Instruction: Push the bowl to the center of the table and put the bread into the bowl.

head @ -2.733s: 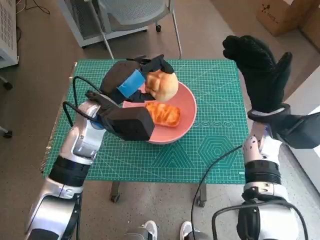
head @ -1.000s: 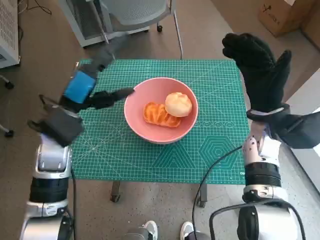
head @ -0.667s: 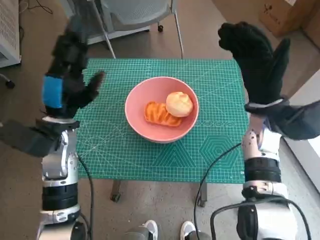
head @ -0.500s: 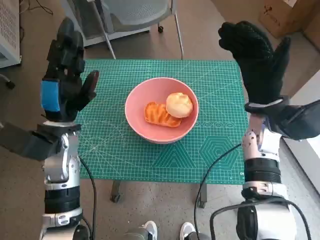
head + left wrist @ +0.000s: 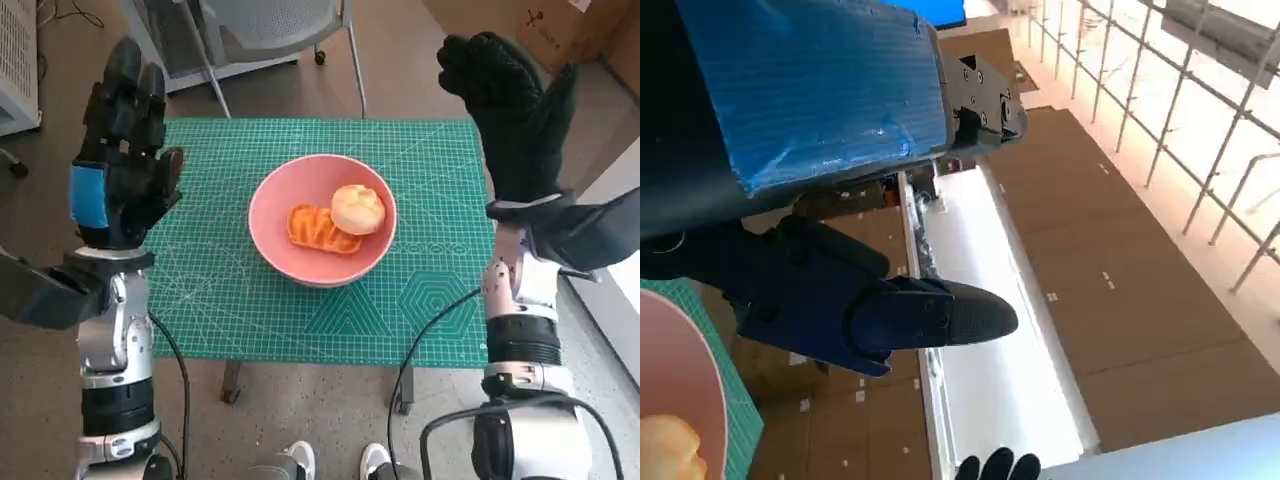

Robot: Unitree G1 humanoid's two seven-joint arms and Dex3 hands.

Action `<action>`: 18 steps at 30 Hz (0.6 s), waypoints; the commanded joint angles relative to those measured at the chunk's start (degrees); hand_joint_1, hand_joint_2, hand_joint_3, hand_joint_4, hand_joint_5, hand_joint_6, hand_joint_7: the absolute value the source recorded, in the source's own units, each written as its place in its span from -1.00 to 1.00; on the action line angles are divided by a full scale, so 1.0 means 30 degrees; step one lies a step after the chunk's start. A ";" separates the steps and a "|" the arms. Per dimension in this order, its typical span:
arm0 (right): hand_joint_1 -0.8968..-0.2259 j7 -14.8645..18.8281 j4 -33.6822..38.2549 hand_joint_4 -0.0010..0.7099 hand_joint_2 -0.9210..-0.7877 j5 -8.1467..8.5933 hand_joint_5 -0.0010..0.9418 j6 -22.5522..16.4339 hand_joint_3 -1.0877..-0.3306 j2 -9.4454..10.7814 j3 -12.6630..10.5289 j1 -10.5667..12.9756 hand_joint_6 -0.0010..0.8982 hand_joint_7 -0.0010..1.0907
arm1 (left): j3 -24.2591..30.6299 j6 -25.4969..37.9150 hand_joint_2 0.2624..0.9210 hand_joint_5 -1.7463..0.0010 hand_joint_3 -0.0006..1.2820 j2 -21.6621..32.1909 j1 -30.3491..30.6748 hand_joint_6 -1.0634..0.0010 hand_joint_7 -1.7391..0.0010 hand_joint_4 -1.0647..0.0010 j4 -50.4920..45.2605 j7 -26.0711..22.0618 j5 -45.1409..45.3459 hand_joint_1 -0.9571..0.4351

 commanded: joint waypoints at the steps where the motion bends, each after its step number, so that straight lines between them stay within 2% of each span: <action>1: -0.34 -0.0356 0.0033 -0.29 -1.00 -0.0274 -1.00 0.0141 0.34 -0.0009 0.0072 0.0259 -0.12 -1.00 | 0.0002 0.0147 1.00 0.97 -0.45 0.0376 -0.0224 0.60 0.95 0.82 -0.0327 -0.0362 -0.0232 -0.69; 18: -0.35 -0.0975 -0.0615 -0.30 -1.00 -0.0744 -1.00 0.0020 0.34 -0.0378 0.0258 0.0600 -0.12 -1.00 | -0.0542 0.0053 1.00 0.99 -0.47 0.0498 -0.0878 0.71 0.97 0.85 -0.0082 -0.1460 -0.0306 -0.67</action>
